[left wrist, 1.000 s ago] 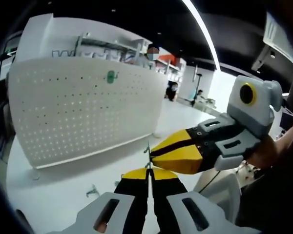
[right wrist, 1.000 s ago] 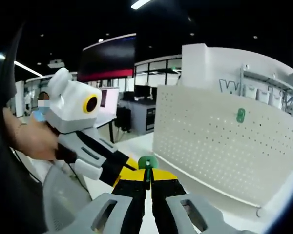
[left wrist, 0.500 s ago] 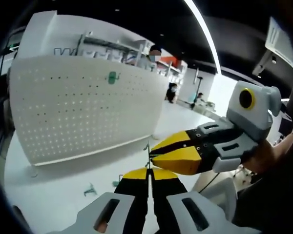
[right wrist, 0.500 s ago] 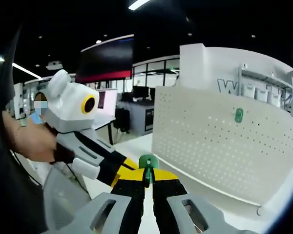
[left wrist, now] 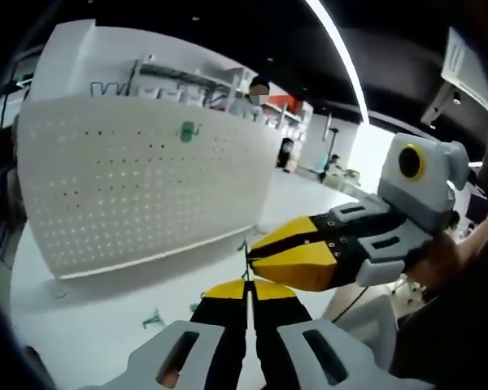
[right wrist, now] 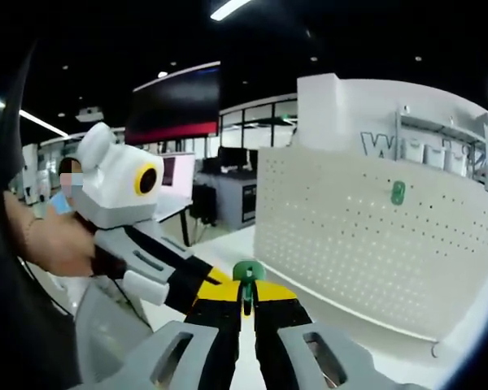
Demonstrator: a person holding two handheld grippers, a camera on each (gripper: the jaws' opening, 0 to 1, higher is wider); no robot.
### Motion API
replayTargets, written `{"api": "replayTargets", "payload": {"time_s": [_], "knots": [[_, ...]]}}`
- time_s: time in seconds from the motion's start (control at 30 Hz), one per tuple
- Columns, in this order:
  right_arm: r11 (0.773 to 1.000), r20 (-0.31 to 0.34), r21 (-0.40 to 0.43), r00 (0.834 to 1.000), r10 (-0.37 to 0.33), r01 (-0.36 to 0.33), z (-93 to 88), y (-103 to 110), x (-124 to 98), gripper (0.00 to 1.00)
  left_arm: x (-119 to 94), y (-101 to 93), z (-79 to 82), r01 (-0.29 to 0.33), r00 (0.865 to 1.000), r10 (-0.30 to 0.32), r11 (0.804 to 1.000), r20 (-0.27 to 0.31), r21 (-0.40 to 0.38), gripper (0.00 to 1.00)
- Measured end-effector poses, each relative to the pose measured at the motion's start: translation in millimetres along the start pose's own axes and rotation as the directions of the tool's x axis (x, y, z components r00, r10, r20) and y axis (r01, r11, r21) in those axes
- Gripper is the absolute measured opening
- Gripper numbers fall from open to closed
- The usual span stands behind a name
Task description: Insert the hook assembly into the mounting plate slot until the hook locks in place.
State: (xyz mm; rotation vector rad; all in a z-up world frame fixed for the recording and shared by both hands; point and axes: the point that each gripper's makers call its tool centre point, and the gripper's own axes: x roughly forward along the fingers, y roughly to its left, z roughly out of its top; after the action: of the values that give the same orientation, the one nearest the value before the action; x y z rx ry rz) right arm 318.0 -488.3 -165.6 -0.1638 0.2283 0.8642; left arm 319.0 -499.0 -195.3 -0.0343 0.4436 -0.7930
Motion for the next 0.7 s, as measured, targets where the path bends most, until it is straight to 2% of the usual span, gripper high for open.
{"api": "replayTargets", "payload": {"time_s": [0.07, 0.27, 0.37, 0.47, 0.57, 0.7], "knots": [[1.000, 0.000, -0.011, 1.000, -0.004, 0.004, -0.1, -0.5, -0.6, 0.01, 0.5, -2.0, 0.4, -0.005, 1.000, 0.005, 1.000, -0.007, 0.028, 0.01], [0.999, 0.012, -0.033, 1.000, -0.007, 0.007, 2.0, -1.4, -1.1, 0.01, 0.4, -0.8, 2.6, 0.002, 1.000, -0.002, 1.000, -0.002, 0.027, 0.01], [1.000, 0.012, 0.008, 1.000, -0.003, 0.003, 2.0, -2.0, 0.8, 0.01, 0.0, -0.5, 2.1, -0.002, 1.000, 0.002, 0.999, -0.004, 0.034, 0.01], [1.000, 0.006, 0.009, 1.000, -0.002, 0.002, 0.6, -1.2, 1.8, 0.00, 0.3, 0.2, 0.0, 0.003, 1.000, -0.002, 0.999, -0.012, 0.043, 0.01], [1.000, 0.001, 0.018, 1.000, 0.000, 0.000, -0.8, -0.8, 2.0, 0.00, 0.9, -0.8, -1.1, 0.027, 1.000, -0.026, 0.992, -0.008, 0.121, 0.02], [1.000, 0.005, 0.021, 1.000, -0.001, 0.001, 0.6, -1.3, 1.5, 0.00, -0.1, -1.0, 0.2, 0.034, 0.999, -0.034, 0.998, 0.010, 0.057, 0.02]]}}
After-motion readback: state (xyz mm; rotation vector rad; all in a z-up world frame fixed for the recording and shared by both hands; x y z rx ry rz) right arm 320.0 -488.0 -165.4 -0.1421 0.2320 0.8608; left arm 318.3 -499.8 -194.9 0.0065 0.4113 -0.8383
